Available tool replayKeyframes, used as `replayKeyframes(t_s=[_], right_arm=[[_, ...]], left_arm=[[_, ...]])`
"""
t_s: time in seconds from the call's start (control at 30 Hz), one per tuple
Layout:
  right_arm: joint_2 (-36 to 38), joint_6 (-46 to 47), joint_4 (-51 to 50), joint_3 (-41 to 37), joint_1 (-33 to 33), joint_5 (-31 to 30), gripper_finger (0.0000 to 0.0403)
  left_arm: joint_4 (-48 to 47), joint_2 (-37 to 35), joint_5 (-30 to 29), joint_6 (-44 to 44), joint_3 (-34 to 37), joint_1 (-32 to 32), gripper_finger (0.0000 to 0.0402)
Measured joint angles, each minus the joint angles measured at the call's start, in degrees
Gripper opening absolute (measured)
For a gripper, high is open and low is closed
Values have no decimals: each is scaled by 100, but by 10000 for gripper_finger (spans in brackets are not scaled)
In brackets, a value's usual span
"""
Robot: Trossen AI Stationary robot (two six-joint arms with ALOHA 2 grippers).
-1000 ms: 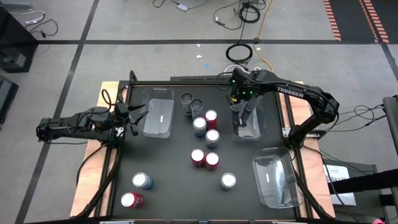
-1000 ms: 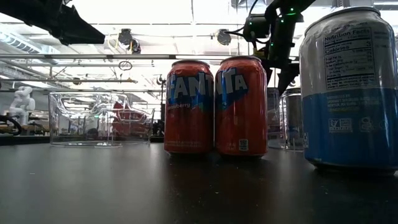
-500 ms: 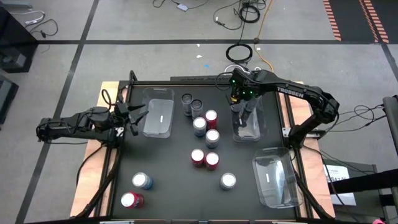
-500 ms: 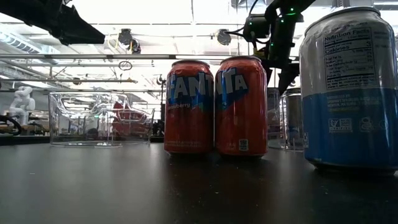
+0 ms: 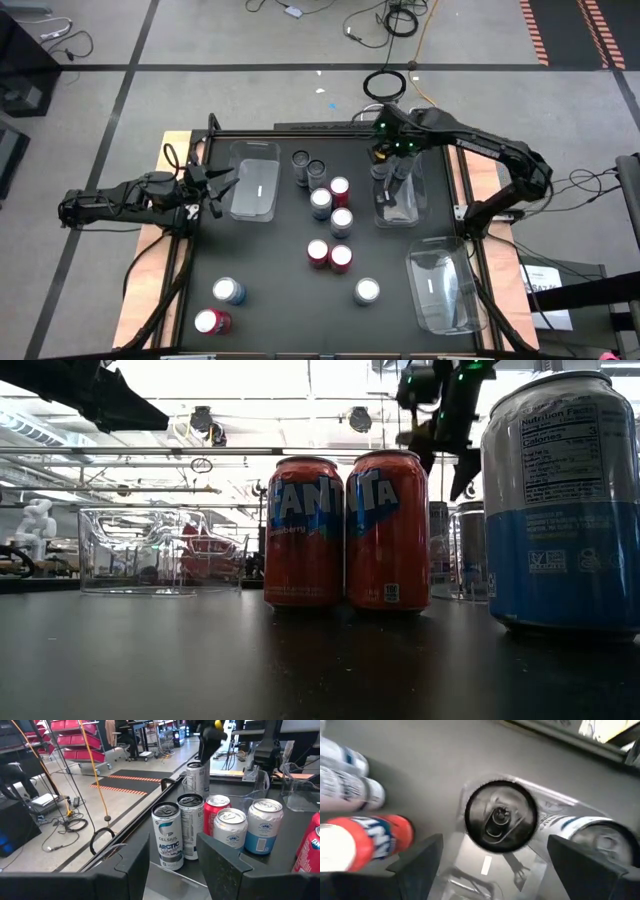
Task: Sort soda cans
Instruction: Put the white soda can into the top right transparent bin
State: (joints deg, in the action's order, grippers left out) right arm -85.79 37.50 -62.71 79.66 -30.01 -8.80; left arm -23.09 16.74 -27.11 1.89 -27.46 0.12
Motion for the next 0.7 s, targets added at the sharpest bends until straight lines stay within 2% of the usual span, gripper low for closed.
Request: replayKeyframes(t_s=[0.13,0.33,0.53,0.7], right_arm=[[374,80,353,142,196,-16,352],[564,-118,2105,146,882,9,352],[-21,-921,3934,150,1420,18,352],[-489,-1696,4318,148,1556,252,352]], left_arm=[[0,2,1,0,0,-1,171],[0,0,2,0,0,-2,171],[0,0,2,-1,0,-2,171],[-2,0,2,-4,0,-1,171]])
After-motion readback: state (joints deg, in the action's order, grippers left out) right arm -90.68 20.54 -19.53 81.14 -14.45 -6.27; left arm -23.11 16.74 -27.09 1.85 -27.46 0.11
